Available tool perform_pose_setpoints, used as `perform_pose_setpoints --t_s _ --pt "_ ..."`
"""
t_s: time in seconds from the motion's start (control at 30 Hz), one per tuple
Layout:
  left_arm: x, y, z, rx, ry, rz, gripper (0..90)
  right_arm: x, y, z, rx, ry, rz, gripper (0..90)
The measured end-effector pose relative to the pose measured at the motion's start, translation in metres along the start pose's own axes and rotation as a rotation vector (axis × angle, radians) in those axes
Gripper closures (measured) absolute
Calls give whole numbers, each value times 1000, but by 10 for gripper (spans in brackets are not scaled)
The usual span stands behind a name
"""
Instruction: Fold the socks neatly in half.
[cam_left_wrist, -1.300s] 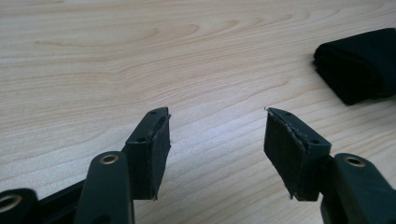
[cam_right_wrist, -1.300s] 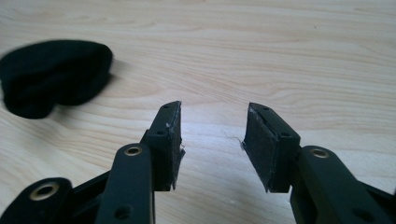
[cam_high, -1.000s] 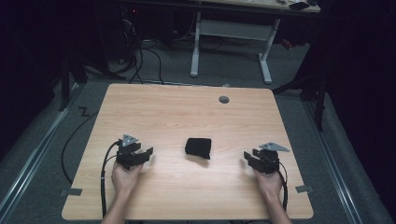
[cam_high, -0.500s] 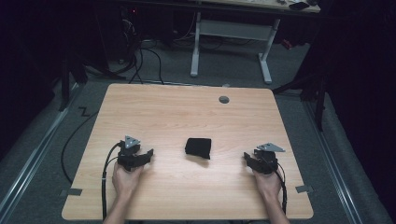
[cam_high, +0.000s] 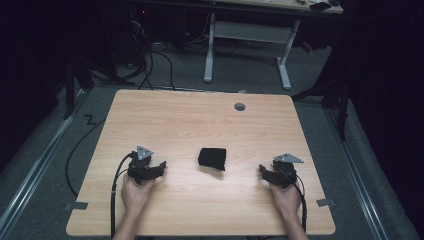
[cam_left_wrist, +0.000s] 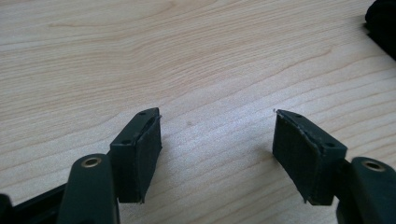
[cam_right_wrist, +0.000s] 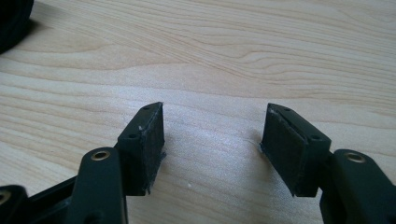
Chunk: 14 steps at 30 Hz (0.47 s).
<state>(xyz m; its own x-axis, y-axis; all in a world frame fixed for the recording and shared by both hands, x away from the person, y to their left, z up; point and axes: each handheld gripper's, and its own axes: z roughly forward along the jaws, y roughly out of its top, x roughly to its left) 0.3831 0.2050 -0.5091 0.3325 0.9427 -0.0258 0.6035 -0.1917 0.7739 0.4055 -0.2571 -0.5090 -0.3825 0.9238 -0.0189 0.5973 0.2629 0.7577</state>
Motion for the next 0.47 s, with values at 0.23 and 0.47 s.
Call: perform_pose_setpoints --t_s 0.23,0.47 --pt "1 0 0 -3 -10 -9 330 0 0 0 1 1 0 385" --pt "1 0 0 1 -4 0 329 0 0 0 1 1 0 384"
